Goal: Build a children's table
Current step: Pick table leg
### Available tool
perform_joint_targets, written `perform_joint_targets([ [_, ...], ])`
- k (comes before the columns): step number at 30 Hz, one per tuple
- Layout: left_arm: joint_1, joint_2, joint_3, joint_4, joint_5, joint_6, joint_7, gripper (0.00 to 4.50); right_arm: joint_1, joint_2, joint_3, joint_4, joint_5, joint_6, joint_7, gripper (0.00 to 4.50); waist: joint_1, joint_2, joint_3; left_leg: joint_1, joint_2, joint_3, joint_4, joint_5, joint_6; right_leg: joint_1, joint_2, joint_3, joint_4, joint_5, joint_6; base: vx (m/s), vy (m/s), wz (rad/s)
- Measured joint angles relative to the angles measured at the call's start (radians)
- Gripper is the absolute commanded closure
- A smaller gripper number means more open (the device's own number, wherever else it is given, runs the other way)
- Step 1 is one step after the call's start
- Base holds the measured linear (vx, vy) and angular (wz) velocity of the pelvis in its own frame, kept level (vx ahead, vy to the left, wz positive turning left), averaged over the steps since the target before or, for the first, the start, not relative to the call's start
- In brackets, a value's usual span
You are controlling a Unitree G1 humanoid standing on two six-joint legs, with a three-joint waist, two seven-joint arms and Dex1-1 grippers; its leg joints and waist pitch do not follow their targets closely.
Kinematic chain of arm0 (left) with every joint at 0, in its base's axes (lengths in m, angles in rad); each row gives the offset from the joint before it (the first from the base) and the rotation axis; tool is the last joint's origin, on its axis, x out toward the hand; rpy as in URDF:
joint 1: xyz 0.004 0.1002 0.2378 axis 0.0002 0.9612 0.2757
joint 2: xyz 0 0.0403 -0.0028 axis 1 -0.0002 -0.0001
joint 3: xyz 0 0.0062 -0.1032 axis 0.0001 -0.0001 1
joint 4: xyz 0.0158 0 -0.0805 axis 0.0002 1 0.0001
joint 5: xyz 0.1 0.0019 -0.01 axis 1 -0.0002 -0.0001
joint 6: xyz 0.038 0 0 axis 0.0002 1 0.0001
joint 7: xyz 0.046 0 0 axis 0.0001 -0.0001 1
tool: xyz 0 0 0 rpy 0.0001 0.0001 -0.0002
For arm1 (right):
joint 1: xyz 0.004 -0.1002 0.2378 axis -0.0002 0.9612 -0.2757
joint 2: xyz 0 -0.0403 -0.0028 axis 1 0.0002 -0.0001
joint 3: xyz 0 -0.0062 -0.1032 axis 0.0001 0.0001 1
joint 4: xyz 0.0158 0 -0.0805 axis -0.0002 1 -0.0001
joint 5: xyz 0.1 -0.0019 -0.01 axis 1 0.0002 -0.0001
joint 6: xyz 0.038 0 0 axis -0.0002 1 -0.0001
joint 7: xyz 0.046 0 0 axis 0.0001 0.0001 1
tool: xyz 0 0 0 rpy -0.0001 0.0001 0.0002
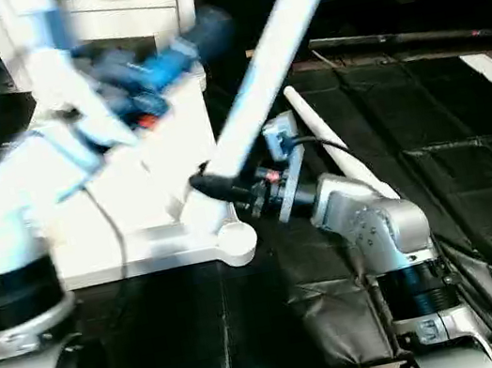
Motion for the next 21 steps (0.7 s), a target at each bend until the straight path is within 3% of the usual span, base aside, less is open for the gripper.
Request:
perform_joint_targets([
  [2, 0.029, 0.059, -0.045, -0.002, 0.073, -0.036, -0.01, 0.66, 0.024, -0.002, 0.003, -0.023, -0.012, -0.018, -0.014, 2.59, -0.001, 0.006, 0.0, 0.0, 0.0, 0.0, 0.0, 0.0, 0.0, 0.001, 0.0, 0.0, -0.001, 0.0, 0.001, 0.0, 0.0, 0.0],
  [4, 0.091, 0.147, -0.12, -0.002, 0.201, -0.11, -0.023, 0.66, 0.05, -0.02, 0.009, -0.041, -0.051, -0.05, -0.039, 2.59, -0.002, 0.014, -0.001, 0.0, 0.0, 0.0, 0.0, 0.0, 0.0, 0.0, 0.0, 0.001, -0.001, -0.001, 0.001, 0.0, 0.0, 0.0],
  [7, 0.181, 0.232, -0.218, -0.004, 0.371, -0.228, -0.024, 0.66, 0.081, -0.03, 0.022, -0.054, -0.164, -0.118, -0.158, 2.59, -0.003, 0.017, -0.001, 0.001, 0.0, 0.0, -0.003, 0.0, 0.0, 0.0, 0.0, 0.001, -0.001, -0.001, 0.001, 0.0, 0.0, 0.0],
  [10, 0.262, 0.24, -0.25, -0.013, 0.457, -0.306, -0.003, 0.66, 0.134, -0.029, 0.037, -0.077, -0.248, -0.161, -0.239, 2.59, -0.003, 0.019, -0.001, 0.001, 0.0, 0.001, -0.004, 0.0, 0.0, -0.001, 0.0, 0.001, -0.001, -0.002, 0.002, 0.0, 0.0, 0.0],
  [14, 0.343, 0.264, -0.275, -0.029, 0.529, -0.364, 0.029, 0.66, 0.203, 0.002, 0.059, -0.11, -0.279, -0.163, -0.302, 2.59, -0.007, 0.027, 0.0, 0.001, -0.001, 0.001, -0.004, 0.0, 0.0, -0.001, 0.0, 0.002, -0.002, -0.002, 0.001, 0.0, 0.0, 0.0],
  [16, 0.403, 0.263, -0.281, -0.036, 0.572, -0.412, 0.061, 0.66, 0.229, 0.019, 0.064, -0.139, -0.287, -0.163, -0.334, 2.59, -0.012, 0.033, -0.001, 0.002, -0.001, 0.002, -0.004, 0.0, 0.0, -0.001, 0.0, 0.003, -0.002, -0.002, 0.002, 0.0, 0.0, 0.0],
  [21, 0.578, 0.25, -0.28, -0.052, 0.696, -0.529, 0.169, 0.66, 0.295, 0.074, 0.056, -0.216, -0.345, -0.227, -0.456, 2.59, -0.034, 0.035, -0.002, 0.003, -0.001, 0.002, -0.007, 0.0, 0.0, -0.001, 0.001, 0.003, -0.002, -0.003, 0.002, 0.0, 0.0, 0.0],
])
